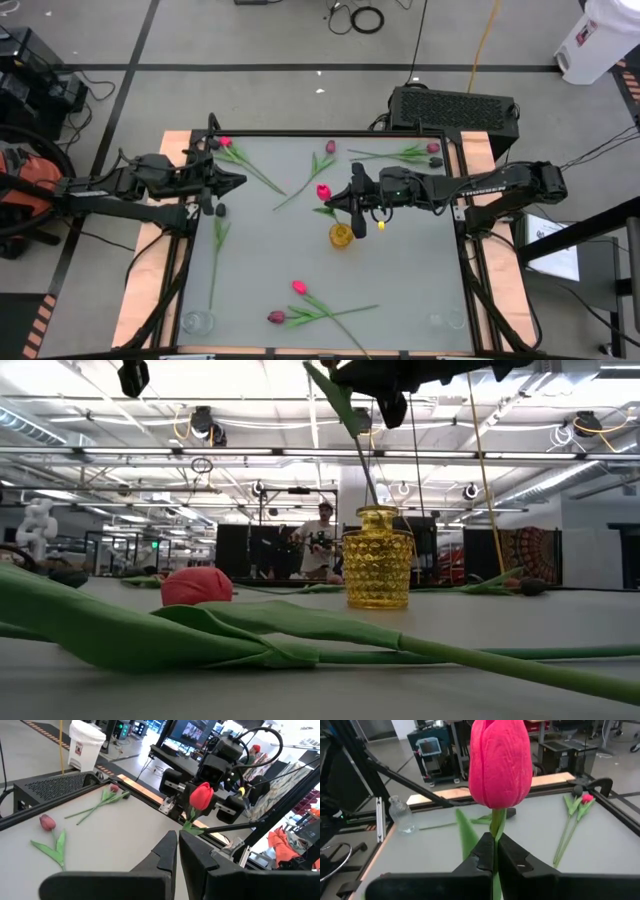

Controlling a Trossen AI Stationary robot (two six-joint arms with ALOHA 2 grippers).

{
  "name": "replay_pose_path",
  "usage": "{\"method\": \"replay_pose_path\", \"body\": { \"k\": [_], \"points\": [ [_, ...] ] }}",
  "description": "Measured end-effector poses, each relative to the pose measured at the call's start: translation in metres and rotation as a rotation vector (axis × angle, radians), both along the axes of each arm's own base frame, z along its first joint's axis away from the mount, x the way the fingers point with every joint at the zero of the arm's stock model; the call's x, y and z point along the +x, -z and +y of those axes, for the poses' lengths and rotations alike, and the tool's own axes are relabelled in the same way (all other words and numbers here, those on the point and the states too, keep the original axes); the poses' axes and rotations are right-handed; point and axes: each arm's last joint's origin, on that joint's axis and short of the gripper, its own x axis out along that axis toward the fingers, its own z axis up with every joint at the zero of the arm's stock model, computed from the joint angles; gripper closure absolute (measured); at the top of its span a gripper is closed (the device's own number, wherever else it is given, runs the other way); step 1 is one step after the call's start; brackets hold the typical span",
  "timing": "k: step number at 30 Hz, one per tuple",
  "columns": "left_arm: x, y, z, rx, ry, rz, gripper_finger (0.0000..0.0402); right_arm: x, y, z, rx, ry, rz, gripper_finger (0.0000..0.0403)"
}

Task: Sort flowers into vase by color
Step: Put the middle right pink flower into the yellow vase

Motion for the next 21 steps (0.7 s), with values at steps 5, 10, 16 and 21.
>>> {"method": "replay_pose_path", "body": {
  "k": [5,10,16,21],
  "points": [
    [0.0000,0.0000,0.0000,0.000,0.000,0.000,0.0375,0.0000,0.0001,0.0009,-0.003,-0.004,-0.005,0.0403],
    [0.0000,0.0000,0.0000,0.000,0.000,0.000,0.0375,0.0001,-0.0003,0.0009,-0.010,-0.005,-0.010,0.0403],
    [0.0000,0.0000,0.0000,0.000,0.000,0.000,0.0375,0.0000,0.0002,0.0009,-0.010,-0.005,-0.006,0.0403],
    [0.0001,0.0000,0.0000,0.000,0.000,0.000,0.0375,0.0000,0.0006,0.0009,-0.010,-0.005,-0.002,0.0397]
  ]
}}
